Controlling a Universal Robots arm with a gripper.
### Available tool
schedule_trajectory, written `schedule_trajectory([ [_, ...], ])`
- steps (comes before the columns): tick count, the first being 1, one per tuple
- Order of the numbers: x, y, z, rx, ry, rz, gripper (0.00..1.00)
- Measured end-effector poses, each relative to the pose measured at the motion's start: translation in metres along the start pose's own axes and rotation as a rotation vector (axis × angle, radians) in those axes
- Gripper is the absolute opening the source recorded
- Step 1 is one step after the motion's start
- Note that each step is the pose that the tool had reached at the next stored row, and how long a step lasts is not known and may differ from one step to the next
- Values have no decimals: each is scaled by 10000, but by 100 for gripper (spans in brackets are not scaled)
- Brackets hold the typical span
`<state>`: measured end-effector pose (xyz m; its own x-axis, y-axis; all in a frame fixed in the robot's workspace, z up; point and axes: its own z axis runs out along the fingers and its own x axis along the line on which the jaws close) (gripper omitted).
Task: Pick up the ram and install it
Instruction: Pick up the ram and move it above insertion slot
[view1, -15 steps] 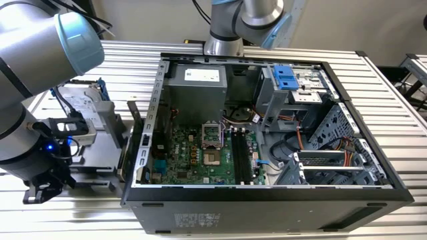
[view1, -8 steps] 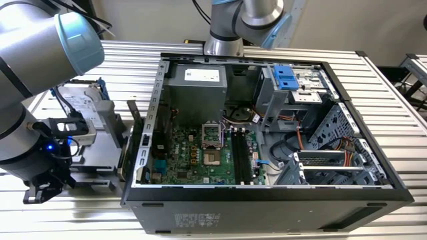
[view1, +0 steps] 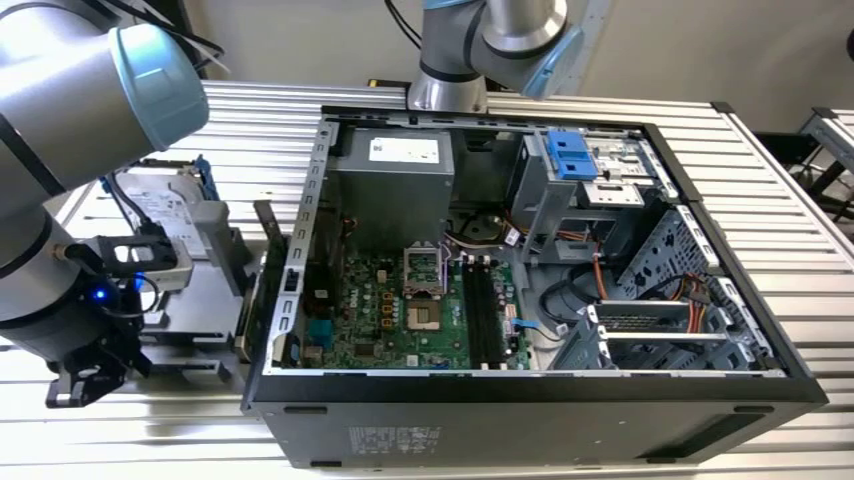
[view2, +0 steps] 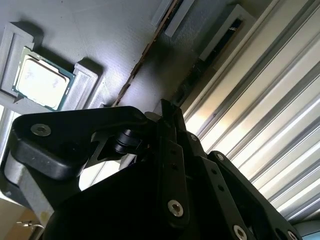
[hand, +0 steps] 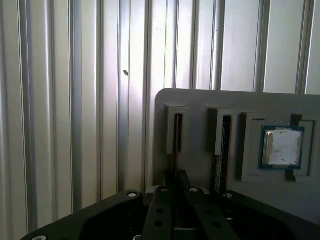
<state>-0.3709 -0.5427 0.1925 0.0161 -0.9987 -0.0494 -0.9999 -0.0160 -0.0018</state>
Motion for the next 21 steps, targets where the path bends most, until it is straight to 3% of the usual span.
schedule_trajectory([
  [13,-10,4,-188,10,4,-1,0],
  [21,-19,3,-370,9,5,6,0],
])
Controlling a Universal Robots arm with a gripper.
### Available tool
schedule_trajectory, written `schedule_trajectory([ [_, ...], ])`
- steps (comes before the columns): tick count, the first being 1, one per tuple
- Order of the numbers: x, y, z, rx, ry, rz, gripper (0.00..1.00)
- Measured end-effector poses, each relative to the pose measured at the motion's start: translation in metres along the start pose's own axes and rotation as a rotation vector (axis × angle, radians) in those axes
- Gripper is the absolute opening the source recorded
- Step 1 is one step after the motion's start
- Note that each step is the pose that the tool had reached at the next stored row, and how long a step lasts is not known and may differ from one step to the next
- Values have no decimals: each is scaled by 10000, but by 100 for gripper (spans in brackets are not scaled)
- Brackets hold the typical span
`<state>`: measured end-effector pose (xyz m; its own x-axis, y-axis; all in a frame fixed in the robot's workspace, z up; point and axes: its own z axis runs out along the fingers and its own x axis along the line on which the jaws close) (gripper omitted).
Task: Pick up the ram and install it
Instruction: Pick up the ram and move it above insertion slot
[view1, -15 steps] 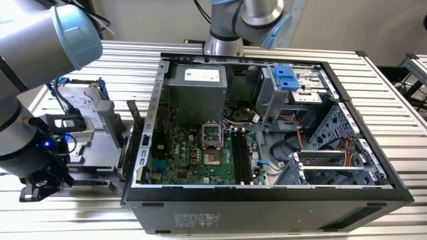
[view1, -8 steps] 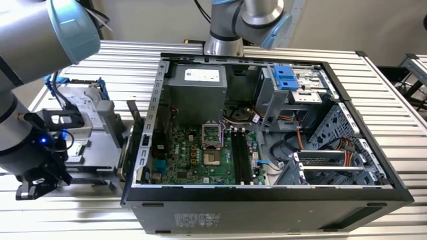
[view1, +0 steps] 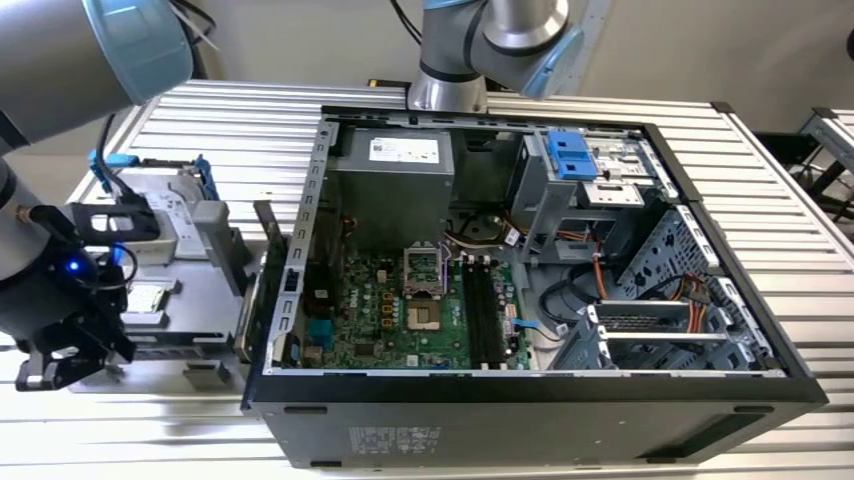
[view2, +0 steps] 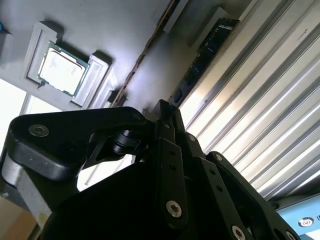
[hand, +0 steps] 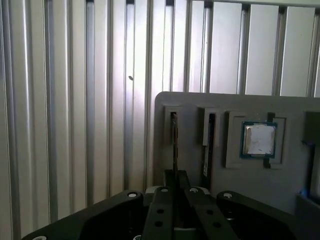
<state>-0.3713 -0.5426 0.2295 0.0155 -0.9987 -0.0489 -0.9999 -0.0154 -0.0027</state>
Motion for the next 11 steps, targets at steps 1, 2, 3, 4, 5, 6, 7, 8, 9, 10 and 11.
schedule_trajectory([
  [1,-1,0,-18,0,0,14,0],
  [2,-2,0,-35,2,1,41,0],
  [3,-3,0,-52,4,1,83,0],
  [4,-3,0,-69,7,1,141,0],
  [5,-4,-1,-87,11,0,209,0],
  [6,-5,-1,-103,13,2,280,0],
  [7,-5,-1,-118,17,1,351,0],
  [8,-6,-1,-134,21,1,422,0],
  [9,-7,-1,-152,23,2,487,0],
  [10,-8,-1,-172,26,2,552,0],
  [11,-9,-1,-192,30,2,612,0],
])
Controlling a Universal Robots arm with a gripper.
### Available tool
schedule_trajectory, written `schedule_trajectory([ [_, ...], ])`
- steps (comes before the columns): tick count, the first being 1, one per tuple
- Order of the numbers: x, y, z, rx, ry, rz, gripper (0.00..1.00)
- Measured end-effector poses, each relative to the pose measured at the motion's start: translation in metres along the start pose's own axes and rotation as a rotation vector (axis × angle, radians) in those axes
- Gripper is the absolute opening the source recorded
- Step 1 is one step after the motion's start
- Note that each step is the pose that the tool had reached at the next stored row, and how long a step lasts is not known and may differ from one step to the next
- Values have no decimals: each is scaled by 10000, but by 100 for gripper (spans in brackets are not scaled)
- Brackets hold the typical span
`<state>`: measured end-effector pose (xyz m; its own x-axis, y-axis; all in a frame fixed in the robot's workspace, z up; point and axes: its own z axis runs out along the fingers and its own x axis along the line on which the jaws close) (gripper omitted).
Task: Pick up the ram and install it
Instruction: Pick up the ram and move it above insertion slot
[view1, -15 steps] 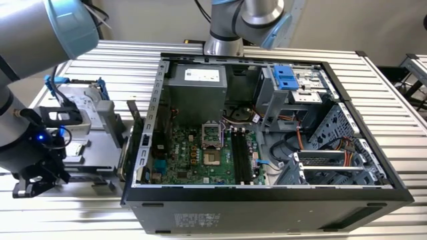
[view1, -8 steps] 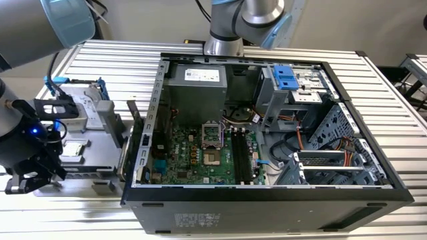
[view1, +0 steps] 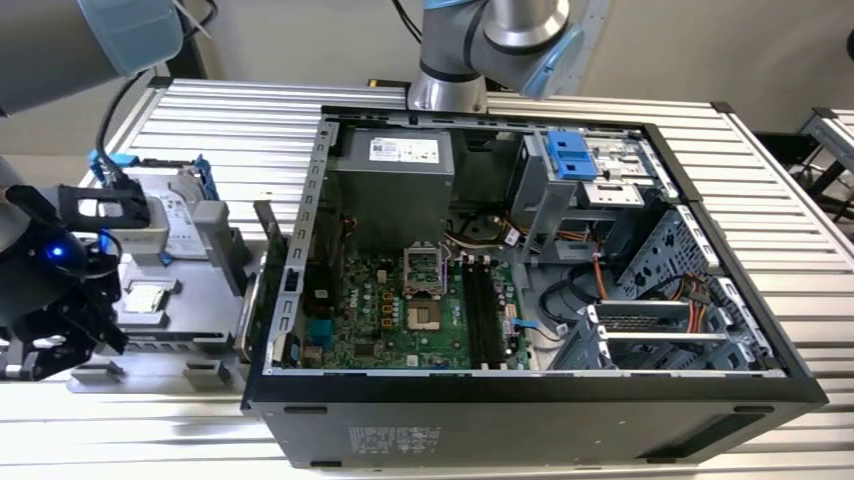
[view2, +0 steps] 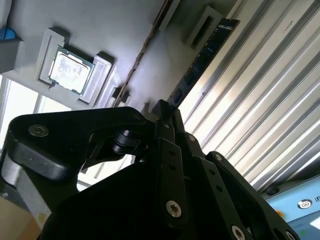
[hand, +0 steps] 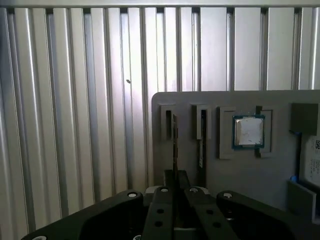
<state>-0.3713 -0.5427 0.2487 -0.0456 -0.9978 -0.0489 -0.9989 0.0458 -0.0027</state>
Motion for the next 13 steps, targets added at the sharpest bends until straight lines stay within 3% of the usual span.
schedule_trajectory([
  [13,-12,0,-246,9,1,186,0],
])
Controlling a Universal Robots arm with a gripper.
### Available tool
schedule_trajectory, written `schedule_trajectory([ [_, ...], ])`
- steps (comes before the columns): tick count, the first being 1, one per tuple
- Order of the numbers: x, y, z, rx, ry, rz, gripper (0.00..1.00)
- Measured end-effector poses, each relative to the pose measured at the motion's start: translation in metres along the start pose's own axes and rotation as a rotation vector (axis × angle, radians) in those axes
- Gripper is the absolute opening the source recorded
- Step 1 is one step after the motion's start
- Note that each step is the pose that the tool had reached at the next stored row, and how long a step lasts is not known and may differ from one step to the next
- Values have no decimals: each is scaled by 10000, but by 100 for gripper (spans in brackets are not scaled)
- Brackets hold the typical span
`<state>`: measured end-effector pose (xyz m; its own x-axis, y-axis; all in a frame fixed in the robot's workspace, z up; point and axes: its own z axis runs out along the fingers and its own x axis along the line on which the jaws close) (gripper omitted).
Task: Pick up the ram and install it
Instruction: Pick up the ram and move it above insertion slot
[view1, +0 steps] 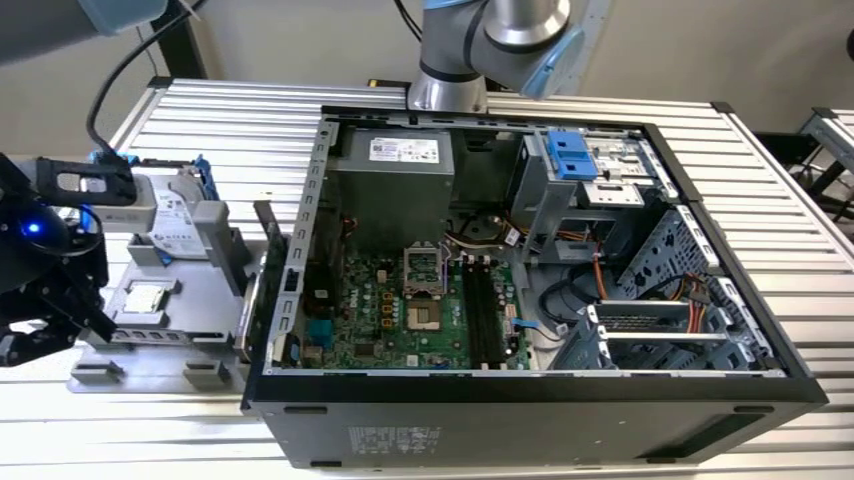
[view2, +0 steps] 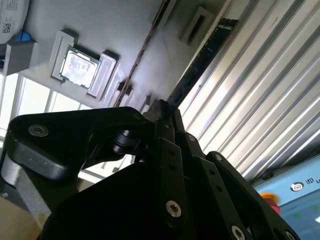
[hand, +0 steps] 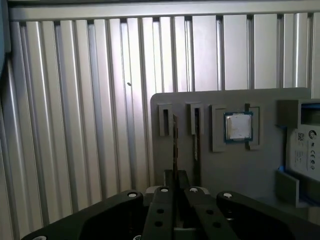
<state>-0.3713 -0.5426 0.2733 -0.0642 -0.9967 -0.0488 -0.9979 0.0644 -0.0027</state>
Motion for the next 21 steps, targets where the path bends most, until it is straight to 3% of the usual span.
schedule_trajectory([
  [21,-38,0,-435,1,-1,1,0],
])
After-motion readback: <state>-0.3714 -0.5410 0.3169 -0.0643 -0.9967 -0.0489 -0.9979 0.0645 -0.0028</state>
